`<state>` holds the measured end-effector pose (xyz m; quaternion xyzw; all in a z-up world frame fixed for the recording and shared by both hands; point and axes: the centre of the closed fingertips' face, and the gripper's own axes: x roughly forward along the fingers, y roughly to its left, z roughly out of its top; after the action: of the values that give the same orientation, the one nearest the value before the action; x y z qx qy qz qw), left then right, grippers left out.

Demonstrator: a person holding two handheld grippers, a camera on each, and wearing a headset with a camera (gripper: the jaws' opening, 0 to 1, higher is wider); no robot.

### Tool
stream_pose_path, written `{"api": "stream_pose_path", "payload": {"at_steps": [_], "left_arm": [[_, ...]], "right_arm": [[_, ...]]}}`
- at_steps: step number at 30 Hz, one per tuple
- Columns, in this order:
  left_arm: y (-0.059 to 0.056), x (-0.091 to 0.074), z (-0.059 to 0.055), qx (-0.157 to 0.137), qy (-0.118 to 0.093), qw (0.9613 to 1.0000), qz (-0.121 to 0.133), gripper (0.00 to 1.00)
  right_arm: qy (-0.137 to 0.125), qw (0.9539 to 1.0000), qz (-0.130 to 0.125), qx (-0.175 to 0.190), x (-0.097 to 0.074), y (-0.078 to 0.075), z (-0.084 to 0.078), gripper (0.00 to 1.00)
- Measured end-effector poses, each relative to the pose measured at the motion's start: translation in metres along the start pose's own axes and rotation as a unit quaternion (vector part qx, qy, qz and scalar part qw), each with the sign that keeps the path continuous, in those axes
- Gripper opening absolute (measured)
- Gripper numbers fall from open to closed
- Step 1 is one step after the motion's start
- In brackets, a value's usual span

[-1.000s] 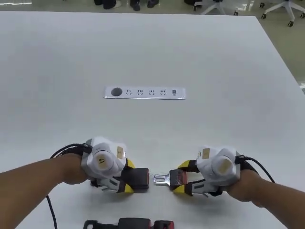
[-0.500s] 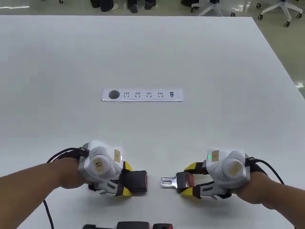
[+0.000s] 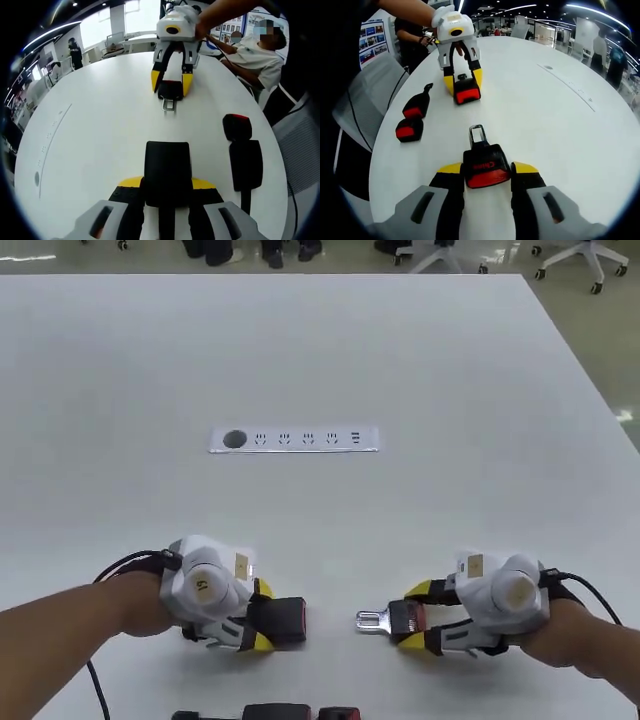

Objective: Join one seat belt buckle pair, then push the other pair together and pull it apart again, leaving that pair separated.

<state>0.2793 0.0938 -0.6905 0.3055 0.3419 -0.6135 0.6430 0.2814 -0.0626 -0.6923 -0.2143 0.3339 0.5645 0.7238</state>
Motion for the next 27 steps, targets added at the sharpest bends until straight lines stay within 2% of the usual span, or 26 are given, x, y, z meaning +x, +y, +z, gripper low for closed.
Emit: {"api": "stream_pose_path", "payload": {"at_steps": [9, 21, 27], "left_arm": [[0.000, 0.000, 0.000, 0.000, 0.001, 1.0000, 0.000, 0.34], [0.000, 0.000, 0.000, -0.001, 0.003, 1.0000, 0.001, 0.34], [0.000, -0.001, 0.000, -0.003, 0.004, 1.0000, 0.002, 0.35]], "right_arm": [[0.004, 1.0000, -0.001, 0.004, -0.012, -0.005, -0.015, 0.34], [0.006, 1.0000, -0.003, 0.006, -0.018, -0.004, -0.016, 0.35], [0.007, 0.9999, -0.005, 0.009, -0.018, -0.008, -0.019, 0.35]]}}
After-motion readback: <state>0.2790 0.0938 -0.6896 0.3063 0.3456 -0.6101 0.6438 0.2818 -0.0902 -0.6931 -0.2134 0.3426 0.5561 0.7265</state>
